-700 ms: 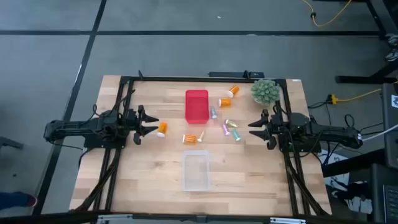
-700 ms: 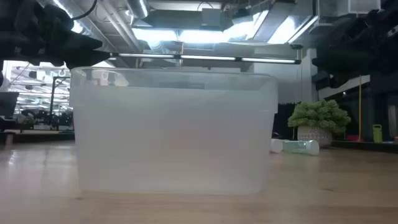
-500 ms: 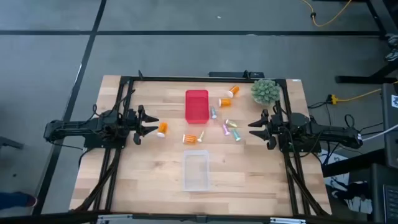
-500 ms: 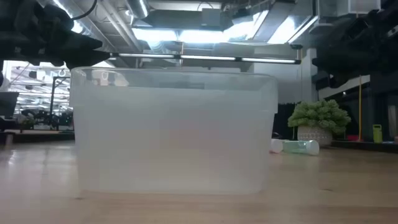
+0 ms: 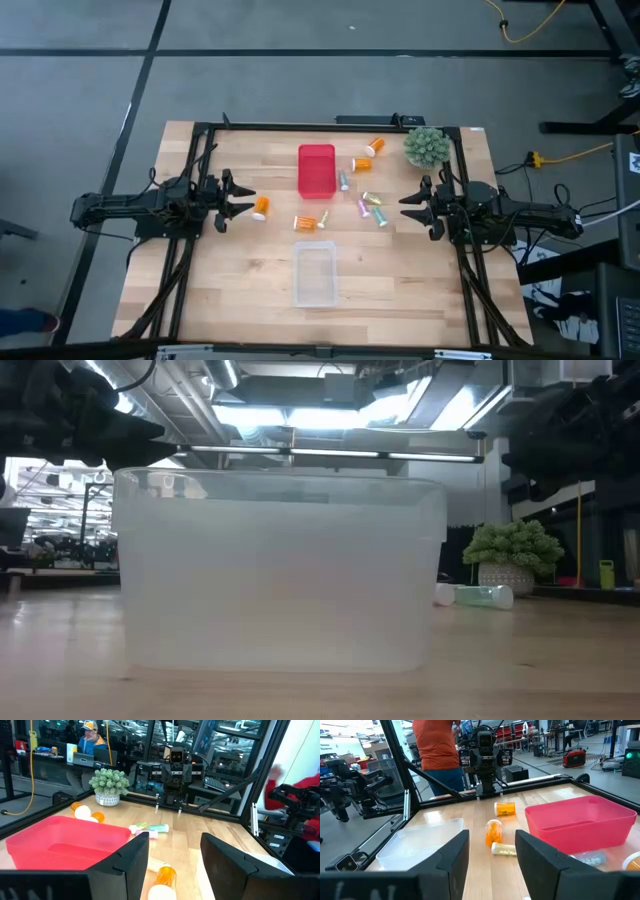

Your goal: Pick and place medicine bottles into bin by pill shape (circle, oval)

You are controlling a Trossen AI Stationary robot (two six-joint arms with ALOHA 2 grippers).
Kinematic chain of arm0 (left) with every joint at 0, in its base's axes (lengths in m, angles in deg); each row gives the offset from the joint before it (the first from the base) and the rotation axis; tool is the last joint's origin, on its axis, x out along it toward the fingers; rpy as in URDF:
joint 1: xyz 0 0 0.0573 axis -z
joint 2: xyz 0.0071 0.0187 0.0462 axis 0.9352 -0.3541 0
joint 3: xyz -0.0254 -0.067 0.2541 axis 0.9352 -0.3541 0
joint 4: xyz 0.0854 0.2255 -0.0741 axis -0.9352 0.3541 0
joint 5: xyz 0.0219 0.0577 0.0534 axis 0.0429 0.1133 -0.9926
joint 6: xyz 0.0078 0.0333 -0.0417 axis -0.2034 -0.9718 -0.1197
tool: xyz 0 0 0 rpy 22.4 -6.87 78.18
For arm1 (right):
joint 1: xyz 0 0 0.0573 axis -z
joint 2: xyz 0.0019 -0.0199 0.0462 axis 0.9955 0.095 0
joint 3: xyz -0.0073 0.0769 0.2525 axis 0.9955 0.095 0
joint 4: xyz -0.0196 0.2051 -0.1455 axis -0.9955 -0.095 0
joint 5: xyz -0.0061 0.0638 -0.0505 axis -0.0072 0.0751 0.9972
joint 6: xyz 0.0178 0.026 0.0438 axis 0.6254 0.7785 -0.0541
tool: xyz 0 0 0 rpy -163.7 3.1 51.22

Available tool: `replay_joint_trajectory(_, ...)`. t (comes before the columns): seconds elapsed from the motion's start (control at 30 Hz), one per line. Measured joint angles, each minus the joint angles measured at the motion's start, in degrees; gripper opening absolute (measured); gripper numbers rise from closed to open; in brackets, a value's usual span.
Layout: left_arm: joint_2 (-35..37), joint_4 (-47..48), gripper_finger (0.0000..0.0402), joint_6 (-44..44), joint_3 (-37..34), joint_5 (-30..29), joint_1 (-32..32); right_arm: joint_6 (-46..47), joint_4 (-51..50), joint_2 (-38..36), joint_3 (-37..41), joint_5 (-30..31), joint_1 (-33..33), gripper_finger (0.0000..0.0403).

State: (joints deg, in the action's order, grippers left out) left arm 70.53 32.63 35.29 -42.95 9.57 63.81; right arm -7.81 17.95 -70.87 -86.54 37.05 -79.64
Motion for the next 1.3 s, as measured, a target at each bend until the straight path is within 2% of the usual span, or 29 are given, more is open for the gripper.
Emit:
replay_joint_trajectory(0.53,0.00,-0.01,0.0173,-0.01,0.01,-0.01,0.00,-0.14,0.09,0.00,-0.01,0.02,-0.01,0.0162)
replay_joint_trajectory(0.67,0.00,0.00,0.0173,-0.02,0.02,-0.02,0.00,-3.30,0.26,0.01,-0.01,2.51,0.17,0.0162)
replay_joint_trajectory(0.93,0.00,0.00,0.0173,0.00,0.00,0.00,0.02,-4.25,0.23,0.01,0.01,2.56,0.20,0.0162)
replay_joint_trajectory(1.2,0.00,-0.02,0.0173,0.00,0.02,-0.02,0.02,11.26,3.42,0.03,0.04,2.25,0.20,0.0162)
replay_joint_trajectory(1.3,0.00,-0.01,0.0173,0.00,0.02,0.00,0.01,15.67,6.65,0.15,0.04,0.07,0.22,0.0162)
